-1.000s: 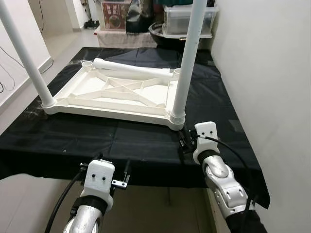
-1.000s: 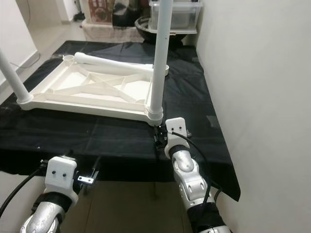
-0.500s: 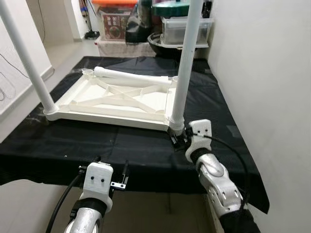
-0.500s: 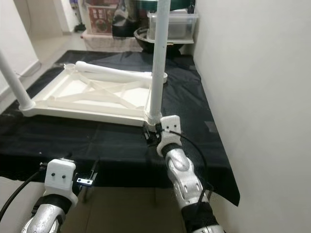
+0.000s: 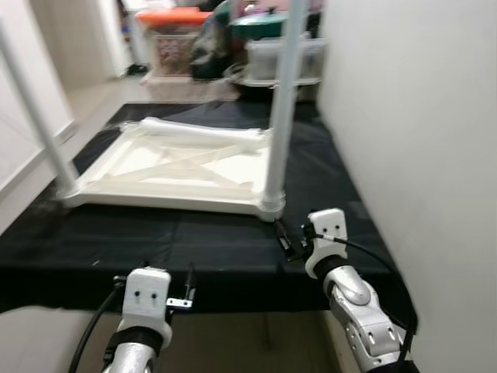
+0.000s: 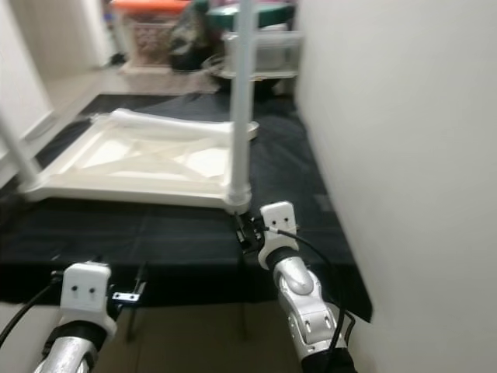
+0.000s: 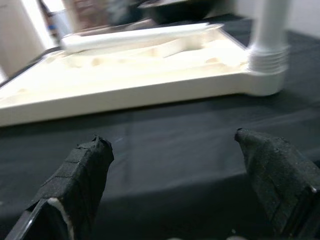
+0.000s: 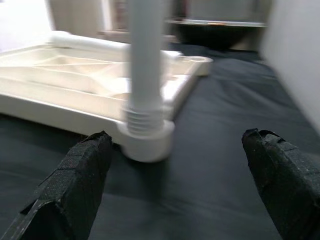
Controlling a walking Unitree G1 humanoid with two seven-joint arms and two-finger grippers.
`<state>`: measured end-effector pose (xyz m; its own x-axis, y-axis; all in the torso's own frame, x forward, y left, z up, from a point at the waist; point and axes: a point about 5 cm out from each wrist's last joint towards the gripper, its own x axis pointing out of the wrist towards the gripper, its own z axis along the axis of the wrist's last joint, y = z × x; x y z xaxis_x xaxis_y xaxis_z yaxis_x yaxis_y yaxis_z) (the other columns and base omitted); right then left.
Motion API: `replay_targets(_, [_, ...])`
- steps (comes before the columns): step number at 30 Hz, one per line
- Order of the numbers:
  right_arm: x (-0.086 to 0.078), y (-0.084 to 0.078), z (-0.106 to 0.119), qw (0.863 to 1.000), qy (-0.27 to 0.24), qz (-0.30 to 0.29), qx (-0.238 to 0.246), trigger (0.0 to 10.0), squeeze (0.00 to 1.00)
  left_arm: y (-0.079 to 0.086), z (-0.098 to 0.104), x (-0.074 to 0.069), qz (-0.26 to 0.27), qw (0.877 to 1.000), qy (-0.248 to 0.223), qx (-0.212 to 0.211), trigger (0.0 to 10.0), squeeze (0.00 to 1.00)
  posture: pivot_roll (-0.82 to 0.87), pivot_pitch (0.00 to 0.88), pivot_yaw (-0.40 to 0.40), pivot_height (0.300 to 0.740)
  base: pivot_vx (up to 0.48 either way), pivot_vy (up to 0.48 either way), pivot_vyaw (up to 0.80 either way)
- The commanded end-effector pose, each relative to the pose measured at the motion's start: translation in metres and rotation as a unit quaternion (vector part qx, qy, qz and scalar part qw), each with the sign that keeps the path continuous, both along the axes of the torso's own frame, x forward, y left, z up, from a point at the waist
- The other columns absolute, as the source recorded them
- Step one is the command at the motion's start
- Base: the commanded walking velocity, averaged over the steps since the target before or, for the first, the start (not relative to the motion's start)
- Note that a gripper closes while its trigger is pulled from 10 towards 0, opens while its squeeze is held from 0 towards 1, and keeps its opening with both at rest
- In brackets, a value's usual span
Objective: Building children table
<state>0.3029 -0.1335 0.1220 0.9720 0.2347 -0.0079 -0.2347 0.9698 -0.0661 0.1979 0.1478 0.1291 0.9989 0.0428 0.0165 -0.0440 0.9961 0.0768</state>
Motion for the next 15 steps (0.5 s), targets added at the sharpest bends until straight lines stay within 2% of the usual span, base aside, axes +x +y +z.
replay_targets(1, [0.000, 0.003, 0.001, 1.000, -0.007, 0.005, -0.001, 10.0, 0.00, 0.002, 0.001, 0.001, 0.006, 1.000, -0.006, 0.001, 10.0, 0.00, -0.02, 0.000, -0.002, 0.740, 0.000, 0.000, 0.00])
replay_targets(6, [0.008, 0.015, 0.007, 0.999, -0.007, 0.023, 0.027, 10.0, 0.00, 0.009, 0.004, 0.006, 0.020, 1.000, -0.015, 0.006, 10.0, 0.00, -0.02, 0.000, -0.004, 0.740, 0.000, 0.000, 0.00])
replay_targets(8, [0.008, 0.015, 0.007, 0.999, -0.007, 0.023, 0.027, 10.0, 0.00, 0.009, 0.004, 0.006, 0.020, 1.000, -0.015, 0.006, 10.0, 0.00, -0.02, 0.000, -0.004, 0.740, 0.000, 0.000, 0.00])
replay_targets(10, [0.015, 0.021, 0.012, 0.998, -0.007, 0.043, 0.038, 10.0, 0.00, 0.013, 0.007, 0.008, 0.032, 0.999, -0.021, 0.009, 10.0, 0.00, -0.01, 0.000, -0.005, 0.740, 0.000, 0.000, 0.00])
replay_targets(15, [0.018, 0.018, 0.013, 0.999, -0.011, 0.040, 0.024, 10.0, 0.00, 0.014, 0.011, 0.009, 0.034, 0.999, -0.029, 0.008, 10.0, 0.00, -0.01, 0.000, -0.009, 0.740, 0.000, 0.000, 0.00])
